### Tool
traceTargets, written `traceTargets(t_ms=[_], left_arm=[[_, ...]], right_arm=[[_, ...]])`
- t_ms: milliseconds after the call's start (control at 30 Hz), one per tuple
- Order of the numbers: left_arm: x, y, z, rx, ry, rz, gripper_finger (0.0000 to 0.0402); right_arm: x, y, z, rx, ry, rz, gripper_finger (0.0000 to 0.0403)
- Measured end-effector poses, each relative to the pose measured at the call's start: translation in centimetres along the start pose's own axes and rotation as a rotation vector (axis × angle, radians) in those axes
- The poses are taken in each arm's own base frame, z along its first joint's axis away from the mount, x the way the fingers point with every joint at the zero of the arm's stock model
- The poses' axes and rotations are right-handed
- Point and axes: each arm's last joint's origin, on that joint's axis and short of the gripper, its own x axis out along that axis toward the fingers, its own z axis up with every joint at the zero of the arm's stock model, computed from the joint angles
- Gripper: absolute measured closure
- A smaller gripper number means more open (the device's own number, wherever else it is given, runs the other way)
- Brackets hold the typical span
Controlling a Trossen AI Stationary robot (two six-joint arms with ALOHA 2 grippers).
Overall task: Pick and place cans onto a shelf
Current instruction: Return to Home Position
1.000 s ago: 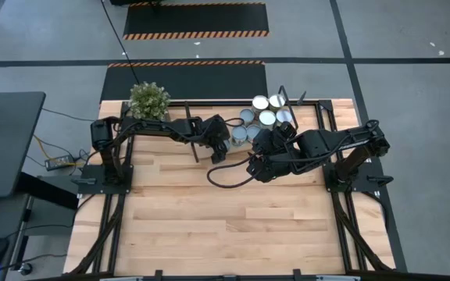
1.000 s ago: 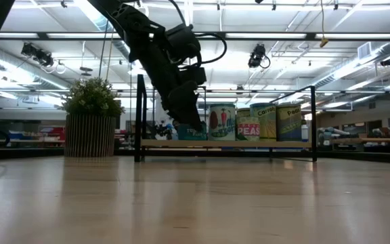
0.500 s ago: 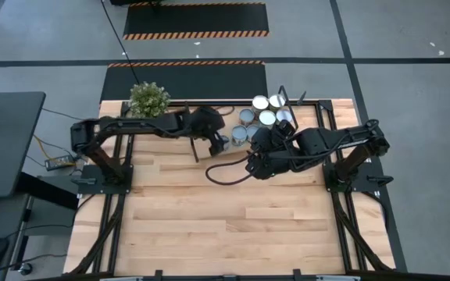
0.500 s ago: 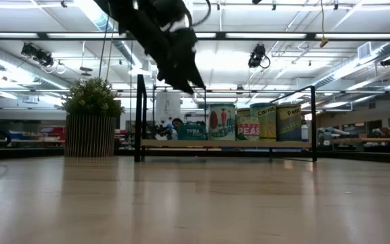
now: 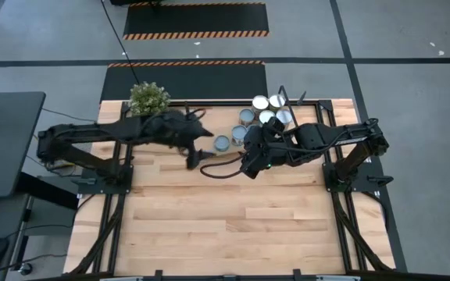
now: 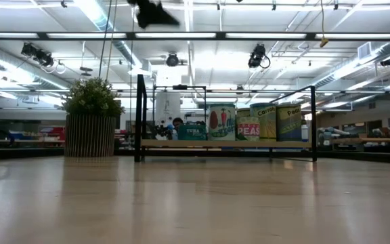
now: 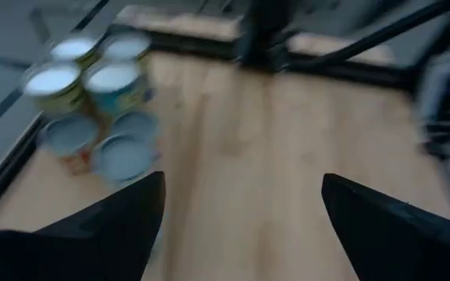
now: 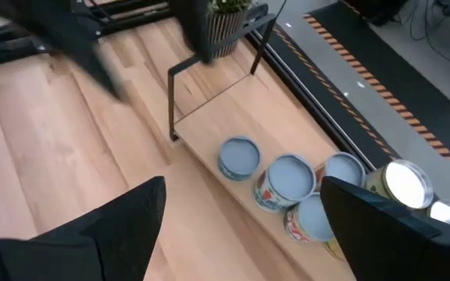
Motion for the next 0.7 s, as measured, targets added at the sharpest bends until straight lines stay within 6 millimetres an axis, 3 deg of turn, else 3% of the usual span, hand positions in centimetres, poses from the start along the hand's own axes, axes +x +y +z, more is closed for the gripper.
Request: traceTargets(t_ms=[233,467,700], left_arm=[[-4.4,-1.5,-0.4,-0.029,-0.052,-0.017,0.0085],[-5.5,-1.4,-6.3,-0.252,-0.103,-0.029,0.0117],[-6.8,-0.7,-10.3,-0.437,-0.278,-0.033,0.0137]], right_arm=[[0.1,0.0,-0.1,-0.034,0.017,0.012,0.0055],[1.4,0.3,-1.4,-0.051,0.064,0.059,0.0055],[4.0,-0.8,-3.4,0.005,0.070,0.264,0.0055]])
